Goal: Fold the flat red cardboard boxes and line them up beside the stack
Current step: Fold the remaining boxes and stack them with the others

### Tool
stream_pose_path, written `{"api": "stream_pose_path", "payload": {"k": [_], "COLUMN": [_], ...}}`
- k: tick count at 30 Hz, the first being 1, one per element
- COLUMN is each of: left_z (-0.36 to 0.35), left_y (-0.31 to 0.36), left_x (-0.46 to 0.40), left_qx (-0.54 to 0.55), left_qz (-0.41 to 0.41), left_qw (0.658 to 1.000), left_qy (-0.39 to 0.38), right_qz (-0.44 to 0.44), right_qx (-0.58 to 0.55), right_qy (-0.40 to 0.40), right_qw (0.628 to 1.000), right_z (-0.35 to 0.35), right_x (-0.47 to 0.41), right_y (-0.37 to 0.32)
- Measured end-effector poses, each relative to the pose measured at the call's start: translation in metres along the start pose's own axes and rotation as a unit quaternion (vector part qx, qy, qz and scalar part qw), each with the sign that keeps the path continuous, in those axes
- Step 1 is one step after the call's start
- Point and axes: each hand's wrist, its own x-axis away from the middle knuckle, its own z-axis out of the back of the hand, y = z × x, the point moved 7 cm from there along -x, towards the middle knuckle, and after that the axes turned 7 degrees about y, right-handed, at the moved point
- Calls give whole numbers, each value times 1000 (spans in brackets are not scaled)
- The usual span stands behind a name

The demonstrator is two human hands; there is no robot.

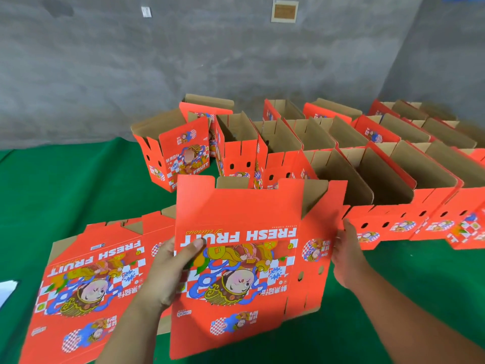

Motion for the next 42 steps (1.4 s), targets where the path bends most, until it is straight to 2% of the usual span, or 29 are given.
{"api": "stream_pose_path", "payload": {"k": [2,4,6,8,9,10,12,14,16,18,21,22,25,26,28,31,33,35,38,40,42], "left_z": [-11,-28,-47,-52,-49,-45,-35,-34,-40,-46,-47,-48,-52,-54,-55,-55,-56,-53,-45,-44,-49], "left_y": [5,11,7,1,4,8,9,2,-6,-10,-14,-17,-27,-30,-32,-29,-31,-31,-25,-20,-14], "left_x": [2,3,2,-2,-3,-5,-10,-15,-15,-13,-6,-3,8,9,12,23,28,32,32,23,14], "left_qx": [-29,-53,-115,-127,-124,-138,-233,-307,-303,-266,-229,-231,-241,-237,-226,-281,-332,-346,-324,-332,-350], "left_qz": [-25,-72,-114,-125,-150,-193,-263,-294,-304,-307,-284,-279,-289,-281,-267,-303,-310,-307,-257,-235,-226], "left_qw": [999,996,986,984,980,970,933,902,902,913,930,932,925,929,936,909,890,886,906,906,902], "left_qy": [16,-7,-29,7,33,54,81,75,46,39,36,35,44,42,41,46,40,48,91,117,111], "right_qz": [24,45,66,63,44,33,10,21,31,-2,55,72,139,156,161,87,87,95,108,99,74], "right_qx": [-12,-17,-13,-44,-59,-57,-87,-84,-72,-89,-79,-66,43,44,-25,-184,-185,-137,-79,-82,-93], "right_qy": [-20,-59,-40,-26,-44,-51,-65,-39,-87,-146,-229,-232,-182,-165,-119,-4,52,71,63,61,31], "right_qw": [999,997,997,997,996,997,994,996,993,985,969,968,973,973,980,979,978,983,989,990,992], "right_z": [0,-7,-10,-15,-19,-24,-23,-15,-16,-19,-20,-16,1,4,10,32,45,48,43,40,35], "right_x": [0,4,3,3,6,8,11,13,24,33,51,54,46,47,52,47,40,37,40,44,48], "right_y": [-13,-24,-28,-29,-28,-28,-22,-19,-18,-17,-31,-33,-43,-48,-54,-35,-24,-16,-6,-4,-1]}}
